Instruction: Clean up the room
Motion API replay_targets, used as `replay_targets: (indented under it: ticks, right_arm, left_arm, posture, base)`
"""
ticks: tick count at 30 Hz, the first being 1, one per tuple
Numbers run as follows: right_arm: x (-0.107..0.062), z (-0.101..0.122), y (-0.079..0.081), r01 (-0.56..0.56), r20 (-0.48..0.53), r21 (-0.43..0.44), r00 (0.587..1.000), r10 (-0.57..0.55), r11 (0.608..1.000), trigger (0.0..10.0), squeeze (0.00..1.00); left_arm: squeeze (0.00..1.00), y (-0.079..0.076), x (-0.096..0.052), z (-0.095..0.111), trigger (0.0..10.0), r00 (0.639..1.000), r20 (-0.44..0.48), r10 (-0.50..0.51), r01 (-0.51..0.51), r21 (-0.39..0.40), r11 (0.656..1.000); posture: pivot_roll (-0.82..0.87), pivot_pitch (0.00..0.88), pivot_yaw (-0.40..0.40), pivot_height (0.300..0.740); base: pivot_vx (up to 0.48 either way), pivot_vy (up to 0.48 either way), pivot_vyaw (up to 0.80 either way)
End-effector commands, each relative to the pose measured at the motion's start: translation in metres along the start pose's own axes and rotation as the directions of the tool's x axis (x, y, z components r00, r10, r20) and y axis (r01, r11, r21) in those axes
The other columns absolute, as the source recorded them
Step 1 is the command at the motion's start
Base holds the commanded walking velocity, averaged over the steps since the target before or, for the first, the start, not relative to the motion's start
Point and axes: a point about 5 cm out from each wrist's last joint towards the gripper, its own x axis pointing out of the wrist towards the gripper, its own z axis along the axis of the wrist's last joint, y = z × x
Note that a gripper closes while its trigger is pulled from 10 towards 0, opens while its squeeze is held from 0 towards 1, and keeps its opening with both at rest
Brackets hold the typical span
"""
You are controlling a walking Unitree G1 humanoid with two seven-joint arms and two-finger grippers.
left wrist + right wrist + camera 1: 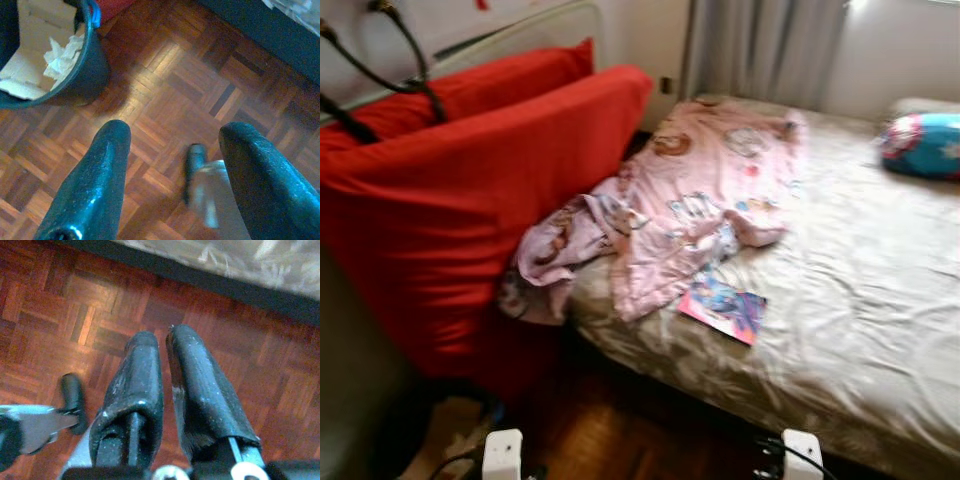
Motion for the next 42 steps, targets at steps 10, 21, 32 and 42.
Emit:
replay_targets:
  ticks: [10, 21, 32, 42]
  right_arm:
    - [-0.001, -0.006, 0.000, -0.014, -0.016, 0.006, 1.000, 0.014, 1.000, 10.0, 0.00]
    - [0.001, 0.005, -0.006, 0.008, 0.003, 0.022, 1.000, -0.008, 1.000, 10.0, 0.00]
    - [0.001, 0.006, -0.006, 0.001, 0.005, 0.016, 1.000, -0.001, 1.000, 10.0, 0.00]
    - [0.001, 0.008, -0.006, -0.005, 0.014, 0.021, 1.000, 0.005, 1.000, 10.0, 0.00]
  left_arm:
    - [0.00, 0.002, -0.001, -0.002, 10.0, 1.000, -0.012, 0.003, -0.003, 0.004, 1.000]
    - [0.00, 0.002, -0.001, -0.002, 10.0, 1.000, -0.009, 0.005, -0.005, -0.001, 1.000]
    - [0.00, 0.002, 0.000, 0.000, 10.0, 1.000, -0.001, 0.013, -0.013, -0.012, 1.000]
    - [0.00, 0.002, 0.000, 0.000, 10.0, 1.000, 0.000, 0.015, -0.015, -0.015, 1.000]
  posture:
    - [0.02, 0.000, -0.018, 0.740]
    - [0.01, 0.000, -0.019, 0.740]
    - [0.02, 0.000, -0.024, 0.740]
    - [0.02, 0.000, -0.024, 0.740]
  base:
    - [0.024, 0.000, 0.12]
    - [0.287, 0.000, 0.00]
    - [0.314, 0.000, 0.00]
    - [0.312, 0.000, 0.00]
